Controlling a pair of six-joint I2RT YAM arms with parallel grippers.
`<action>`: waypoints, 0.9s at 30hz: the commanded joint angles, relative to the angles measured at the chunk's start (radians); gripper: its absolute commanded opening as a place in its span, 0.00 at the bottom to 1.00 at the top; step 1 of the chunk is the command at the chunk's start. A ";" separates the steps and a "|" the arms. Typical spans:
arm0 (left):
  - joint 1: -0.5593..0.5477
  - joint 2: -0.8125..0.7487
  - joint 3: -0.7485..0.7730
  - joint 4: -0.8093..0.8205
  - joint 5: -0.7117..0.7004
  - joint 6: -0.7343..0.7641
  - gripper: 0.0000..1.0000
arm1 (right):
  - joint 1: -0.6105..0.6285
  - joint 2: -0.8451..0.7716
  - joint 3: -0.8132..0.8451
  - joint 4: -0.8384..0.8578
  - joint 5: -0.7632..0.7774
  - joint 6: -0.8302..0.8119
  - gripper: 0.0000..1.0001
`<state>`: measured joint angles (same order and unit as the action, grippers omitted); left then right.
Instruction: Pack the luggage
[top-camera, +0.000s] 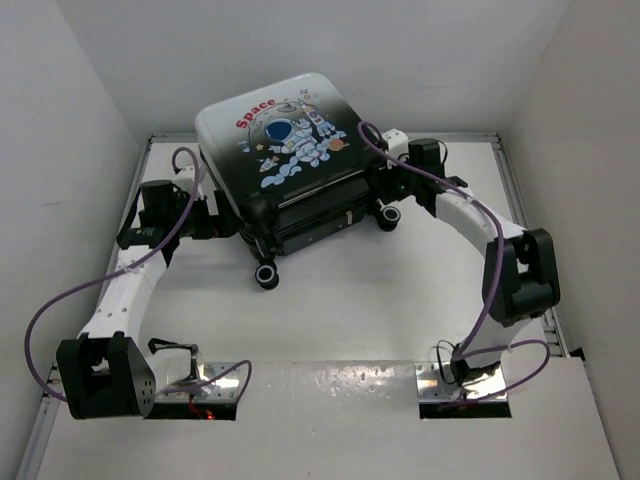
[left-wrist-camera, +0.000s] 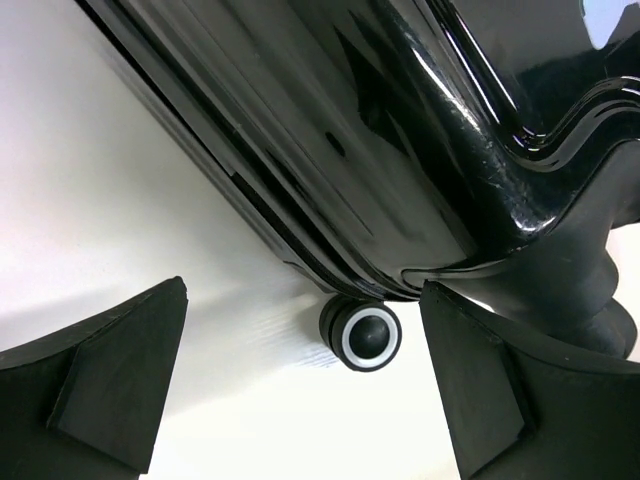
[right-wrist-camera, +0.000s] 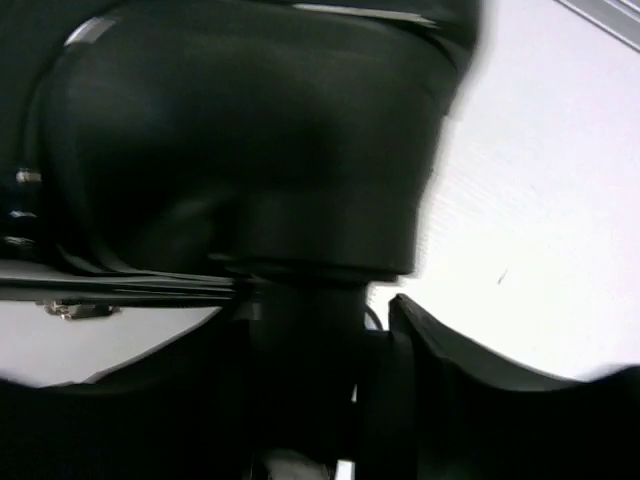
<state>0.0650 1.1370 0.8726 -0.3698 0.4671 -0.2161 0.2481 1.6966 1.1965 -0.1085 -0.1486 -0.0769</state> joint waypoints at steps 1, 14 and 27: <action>-0.008 -0.006 0.049 0.042 -0.005 0.007 1.00 | -0.024 -0.002 0.060 -0.046 -0.055 -0.050 0.39; -0.017 0.013 0.009 0.115 0.004 -0.048 1.00 | -0.007 -0.075 0.250 -0.039 -0.062 -0.006 0.00; -0.027 0.032 0.009 0.124 0.004 -0.066 1.00 | -0.029 -0.048 0.100 0.010 -0.042 -0.032 0.17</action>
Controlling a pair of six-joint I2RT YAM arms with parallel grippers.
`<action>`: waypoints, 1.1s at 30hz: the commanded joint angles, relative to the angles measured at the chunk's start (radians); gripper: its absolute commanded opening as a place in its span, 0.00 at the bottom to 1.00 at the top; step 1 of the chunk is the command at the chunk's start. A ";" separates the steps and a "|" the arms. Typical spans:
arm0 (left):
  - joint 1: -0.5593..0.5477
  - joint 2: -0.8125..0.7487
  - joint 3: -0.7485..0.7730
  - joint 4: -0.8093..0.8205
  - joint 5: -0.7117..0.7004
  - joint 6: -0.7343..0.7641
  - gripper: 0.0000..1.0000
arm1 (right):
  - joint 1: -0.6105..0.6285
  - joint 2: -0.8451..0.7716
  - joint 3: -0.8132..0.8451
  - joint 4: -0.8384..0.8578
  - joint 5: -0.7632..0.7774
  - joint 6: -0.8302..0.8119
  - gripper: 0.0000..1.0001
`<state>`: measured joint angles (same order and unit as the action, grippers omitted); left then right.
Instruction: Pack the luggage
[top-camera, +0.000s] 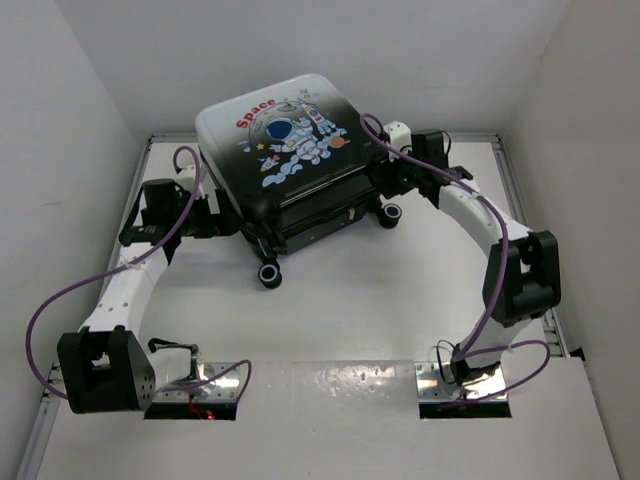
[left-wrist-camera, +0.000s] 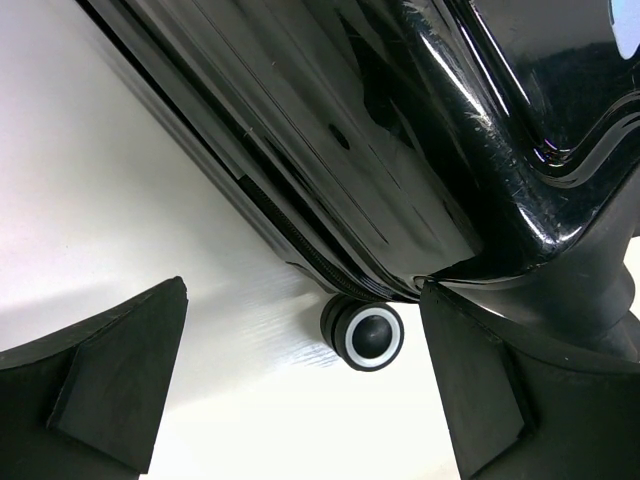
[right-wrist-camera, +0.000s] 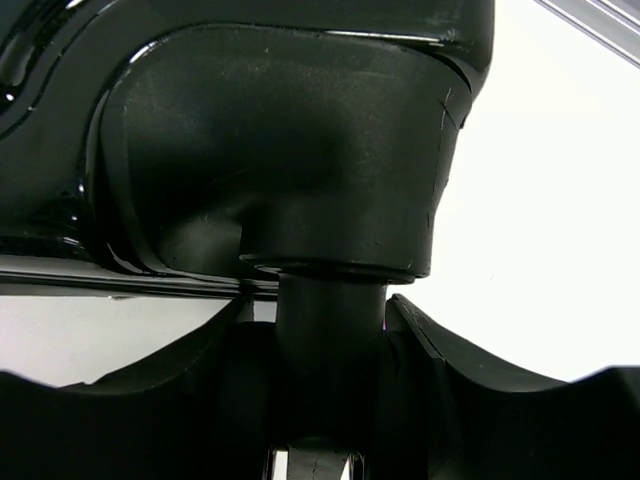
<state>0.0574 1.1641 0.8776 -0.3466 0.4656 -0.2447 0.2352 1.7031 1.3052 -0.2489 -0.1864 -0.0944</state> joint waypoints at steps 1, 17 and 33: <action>-0.019 0.005 0.004 0.101 0.005 -0.038 1.00 | -0.017 -0.046 -0.009 0.155 -0.007 -0.013 0.19; -0.028 0.023 0.032 0.110 -0.035 -0.067 1.00 | -0.080 -0.084 0.023 0.117 -0.174 0.139 0.76; -0.028 -0.020 0.020 0.159 0.014 -0.143 1.00 | 0.054 -0.609 -0.862 0.765 -0.130 0.285 0.39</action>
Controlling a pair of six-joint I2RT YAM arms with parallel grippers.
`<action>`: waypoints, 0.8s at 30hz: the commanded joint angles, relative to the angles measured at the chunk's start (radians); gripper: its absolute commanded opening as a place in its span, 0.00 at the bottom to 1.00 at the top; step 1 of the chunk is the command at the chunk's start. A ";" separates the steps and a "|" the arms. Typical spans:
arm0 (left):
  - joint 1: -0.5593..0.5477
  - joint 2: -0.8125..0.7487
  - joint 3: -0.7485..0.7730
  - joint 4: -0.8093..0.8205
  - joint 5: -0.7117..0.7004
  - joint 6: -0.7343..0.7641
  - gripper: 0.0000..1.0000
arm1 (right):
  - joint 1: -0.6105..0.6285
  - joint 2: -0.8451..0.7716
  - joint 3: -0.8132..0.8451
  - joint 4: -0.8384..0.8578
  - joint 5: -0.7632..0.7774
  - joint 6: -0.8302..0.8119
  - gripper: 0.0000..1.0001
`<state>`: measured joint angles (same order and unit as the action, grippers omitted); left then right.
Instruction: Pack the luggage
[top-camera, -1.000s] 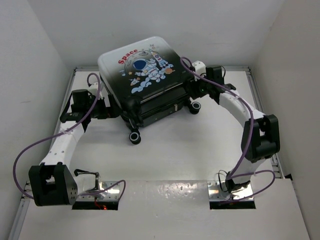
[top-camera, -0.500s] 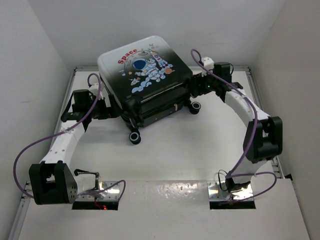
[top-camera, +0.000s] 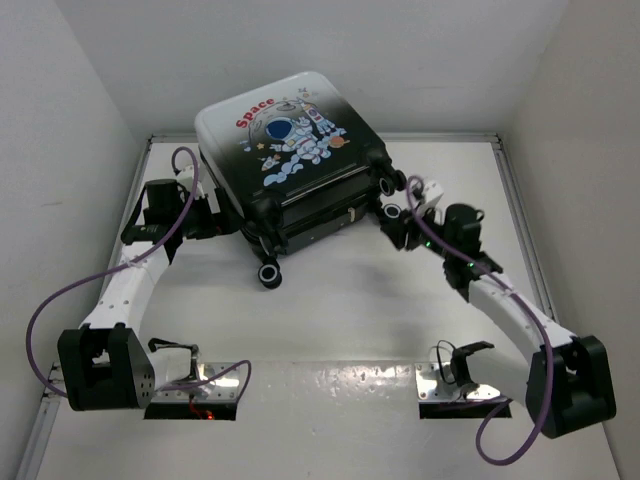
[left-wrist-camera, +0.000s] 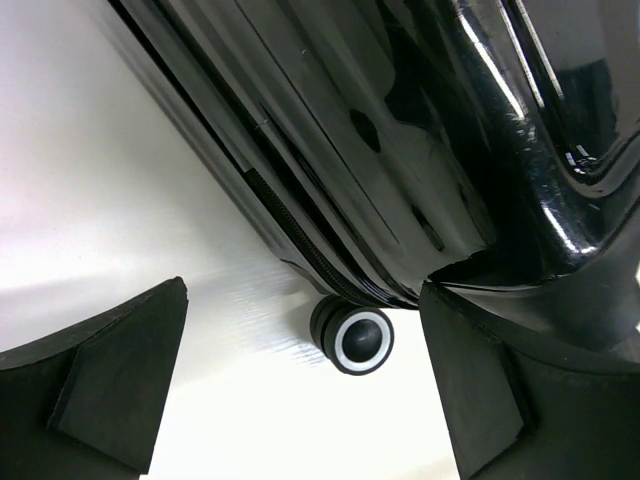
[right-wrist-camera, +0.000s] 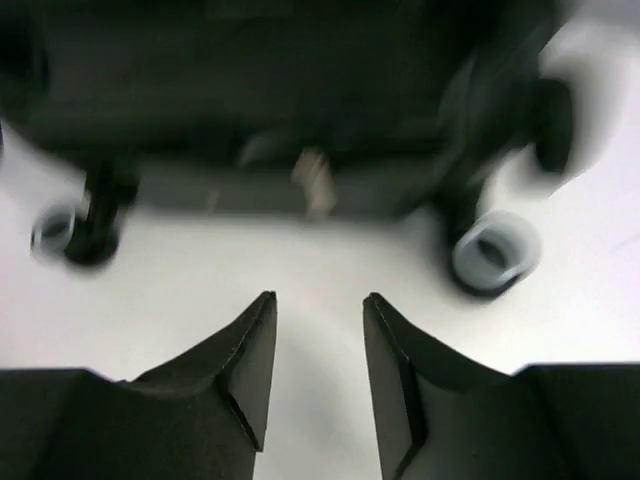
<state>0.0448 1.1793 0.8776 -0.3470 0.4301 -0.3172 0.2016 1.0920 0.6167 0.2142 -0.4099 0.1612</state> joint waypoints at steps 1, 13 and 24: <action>-0.016 -0.046 0.020 0.160 0.067 -0.071 0.98 | 0.107 0.011 -0.199 0.353 0.109 0.049 0.39; -0.006 -0.128 0.058 0.128 0.533 0.151 0.97 | 0.056 0.485 -0.203 1.115 -0.266 0.261 0.55; 0.026 -0.037 0.133 0.060 0.487 0.224 0.97 | 0.004 0.804 -0.035 1.381 -0.445 0.276 0.44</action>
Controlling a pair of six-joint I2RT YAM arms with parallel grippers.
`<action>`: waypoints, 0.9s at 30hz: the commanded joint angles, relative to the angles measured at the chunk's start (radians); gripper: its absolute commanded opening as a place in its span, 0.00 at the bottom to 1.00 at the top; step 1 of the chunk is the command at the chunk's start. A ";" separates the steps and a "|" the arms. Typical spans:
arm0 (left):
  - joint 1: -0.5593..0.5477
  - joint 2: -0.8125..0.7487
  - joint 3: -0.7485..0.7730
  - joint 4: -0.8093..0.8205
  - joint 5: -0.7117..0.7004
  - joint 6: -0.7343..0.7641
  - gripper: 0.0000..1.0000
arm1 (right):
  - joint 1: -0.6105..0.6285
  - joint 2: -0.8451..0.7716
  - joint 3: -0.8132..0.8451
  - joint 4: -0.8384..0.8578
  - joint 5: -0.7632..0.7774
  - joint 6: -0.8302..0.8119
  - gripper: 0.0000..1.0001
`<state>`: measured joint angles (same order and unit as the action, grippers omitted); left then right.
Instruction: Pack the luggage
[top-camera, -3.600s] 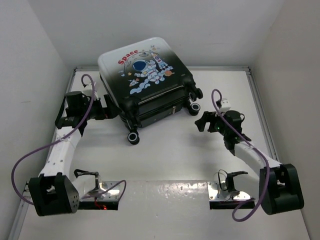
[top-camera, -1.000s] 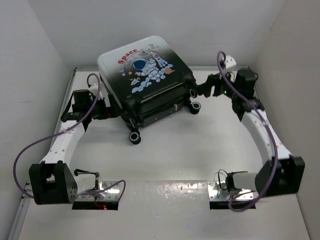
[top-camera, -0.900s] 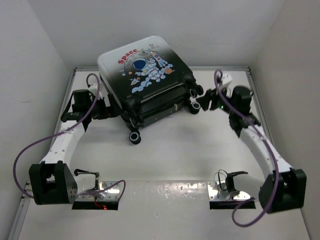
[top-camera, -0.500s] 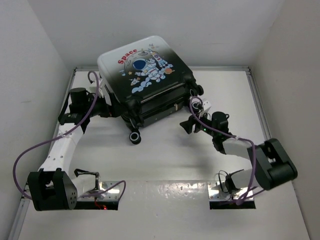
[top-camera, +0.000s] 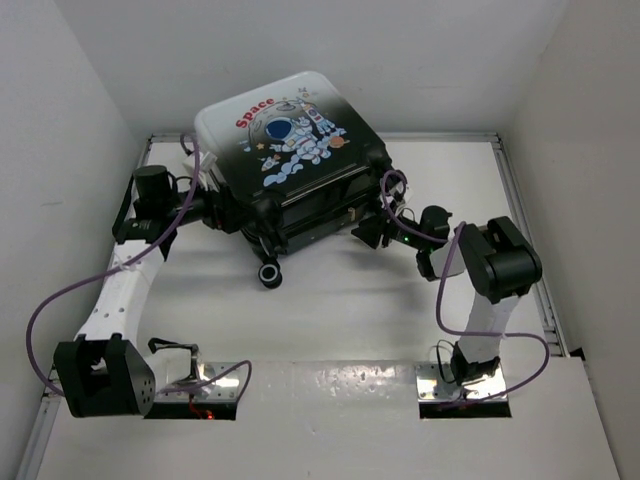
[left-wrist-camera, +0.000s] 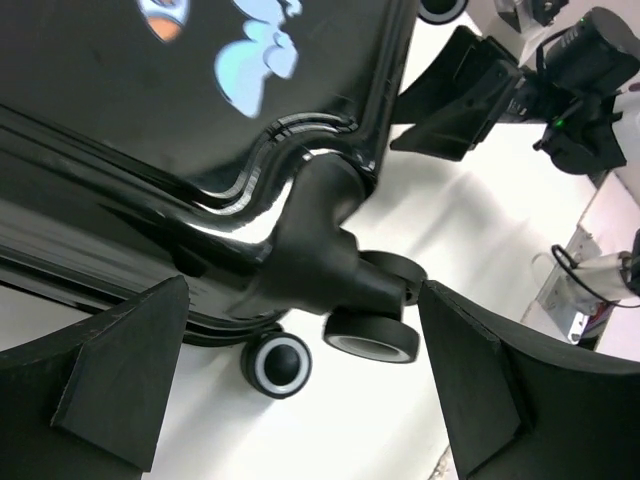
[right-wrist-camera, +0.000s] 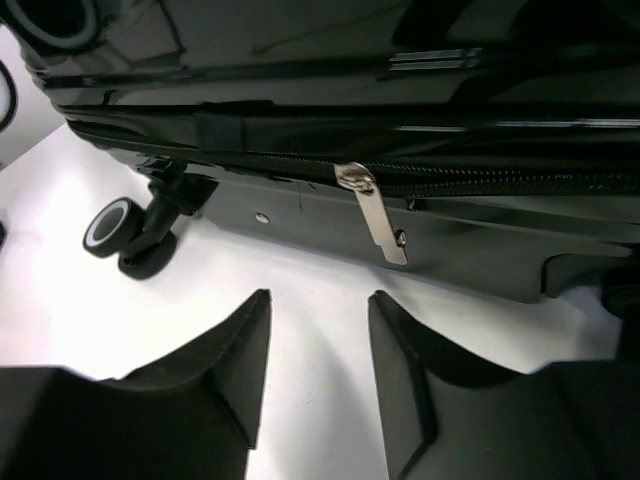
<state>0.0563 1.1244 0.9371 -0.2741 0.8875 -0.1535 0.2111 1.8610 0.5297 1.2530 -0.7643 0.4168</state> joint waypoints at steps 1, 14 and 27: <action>0.025 0.037 0.086 -0.022 0.030 0.074 0.97 | -0.003 0.046 0.073 0.347 -0.090 0.023 0.45; 0.034 0.092 0.126 -0.033 0.021 0.083 0.97 | 0.054 0.101 0.064 0.395 0.094 -0.099 0.54; 0.034 0.092 0.097 -0.024 0.021 0.092 0.97 | 0.125 0.053 0.050 0.393 0.302 -0.194 0.55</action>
<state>0.0811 1.2213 1.0214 -0.3164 0.8906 -0.0822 0.3237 1.9678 0.5793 1.2823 -0.5236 0.2726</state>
